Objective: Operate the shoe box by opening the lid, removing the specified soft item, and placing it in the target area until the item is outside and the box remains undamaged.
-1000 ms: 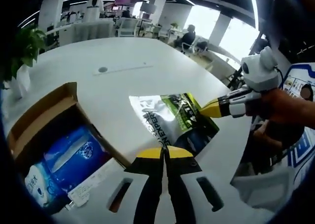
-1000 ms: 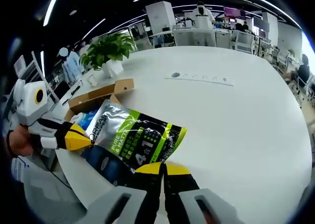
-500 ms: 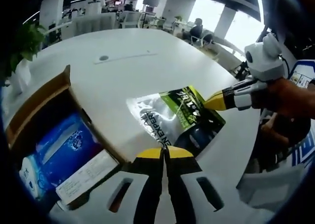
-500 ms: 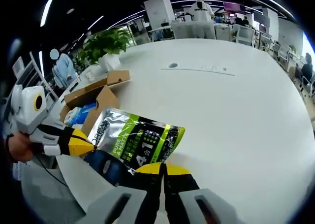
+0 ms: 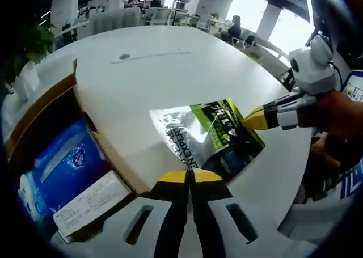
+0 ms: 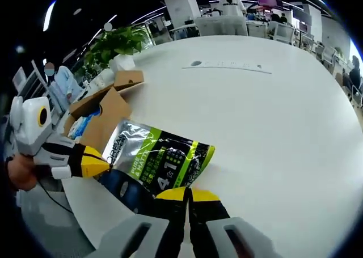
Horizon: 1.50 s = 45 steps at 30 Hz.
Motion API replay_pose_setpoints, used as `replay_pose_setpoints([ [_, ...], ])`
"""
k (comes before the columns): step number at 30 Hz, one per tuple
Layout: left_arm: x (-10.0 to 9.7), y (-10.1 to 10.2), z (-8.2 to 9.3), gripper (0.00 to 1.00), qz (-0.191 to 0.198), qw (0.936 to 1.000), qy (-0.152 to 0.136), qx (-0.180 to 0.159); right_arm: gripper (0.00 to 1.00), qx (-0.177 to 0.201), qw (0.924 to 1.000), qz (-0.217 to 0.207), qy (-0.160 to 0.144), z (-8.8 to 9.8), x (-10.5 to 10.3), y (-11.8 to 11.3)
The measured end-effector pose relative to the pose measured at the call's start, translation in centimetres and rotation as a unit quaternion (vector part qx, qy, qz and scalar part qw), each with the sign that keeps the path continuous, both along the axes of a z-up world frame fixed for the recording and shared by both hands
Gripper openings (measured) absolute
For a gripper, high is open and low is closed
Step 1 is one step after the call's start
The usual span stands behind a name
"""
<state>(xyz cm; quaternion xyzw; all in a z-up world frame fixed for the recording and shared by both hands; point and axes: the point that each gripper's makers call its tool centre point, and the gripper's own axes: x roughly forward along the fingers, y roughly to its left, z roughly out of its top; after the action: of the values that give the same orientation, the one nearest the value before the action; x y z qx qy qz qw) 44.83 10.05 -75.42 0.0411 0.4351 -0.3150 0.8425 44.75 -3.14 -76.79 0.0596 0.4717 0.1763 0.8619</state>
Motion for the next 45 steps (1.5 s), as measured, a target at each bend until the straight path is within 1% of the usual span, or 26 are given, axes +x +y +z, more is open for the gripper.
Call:
replay_pose_setpoints([
  [2, 0.0, -0.2, -0.2, 0.0, 0.004, 1.0, 0.003, -0.001, 0.0, -0.004, 1.0, 0.0, 0.0, -0.3, 0.3, -0.1],
  [4, -0.1, -0.1, -0.7, 0.0, 0.007, 0.9999, 0.001, 0.013, 0.0, 0.0, 1.0, -0.001, 0.003, -0.6, 0.4, 0.0],
  [7, 0.0, 0.0, -1.1, 0.0, 0.023, 0.9996, 0.009, 0.016, 0.0, -0.002, 1.0, 0.004, 0.007, -1.2, 0.6, 0.1],
  [14, 0.0, 0.5, -2.1, 0.0, 0.043, 0.9984, 0.02, 0.031, 0.0, 0.001, 0.9999, 0.009, 0.014, -2.1, 0.7, 0.5],
  [16, 0.0, 0.7, -2.4, 0.0, 0.052, 0.9979, 0.023, 0.032, 0.0, 0.001, 0.9998, 0.012, 0.015, -2.2, 0.6, 0.6],
  [19, 0.0, 0.7, -2.6, 0.0, 0.056, 0.9976, 0.025, 0.032, 0.0, 0.003, 0.9998, 0.011, 0.017, -2.4, 0.5, 0.6],
  [20, 0.0, 0.8, -2.7, 0.0, 0.058, 0.9973, 0.026, 0.037, 0.0, 0.006, 0.9998, 0.009, 0.016, -2.4, 0.6, 0.6],
  [26, 0.0, 0.9, -3.1, 0.01, 0.071, 0.9962, 0.029, 0.04, 0.0, 0.008, 0.9998, 0.008, 0.014, -2.3, 0.7, 0.8],
  [30, -0.1, 1.0, -3.1, 0.01, 0.072, 0.996, 0.026, 0.046, 0.0, 0.009, 0.9999, 0.007, 0.013, -2.2, 0.6, 0.9],
  [34, -0.2, 1.3, -3.3, 0.02, 0.07, 0.9959, 0.03, 0.049, 0.0, 0.01, 0.9998, 0.007, 0.013, -2.2, 0.7, 0.9],
  [45, -0.7, 1.4, -3.4, 0.06, 0.063, 0.9964, 0.037, 0.043, 0.0, 0.007, 0.9999, -0.003, 0.012, -2.1, 0.5, 0.9],
])
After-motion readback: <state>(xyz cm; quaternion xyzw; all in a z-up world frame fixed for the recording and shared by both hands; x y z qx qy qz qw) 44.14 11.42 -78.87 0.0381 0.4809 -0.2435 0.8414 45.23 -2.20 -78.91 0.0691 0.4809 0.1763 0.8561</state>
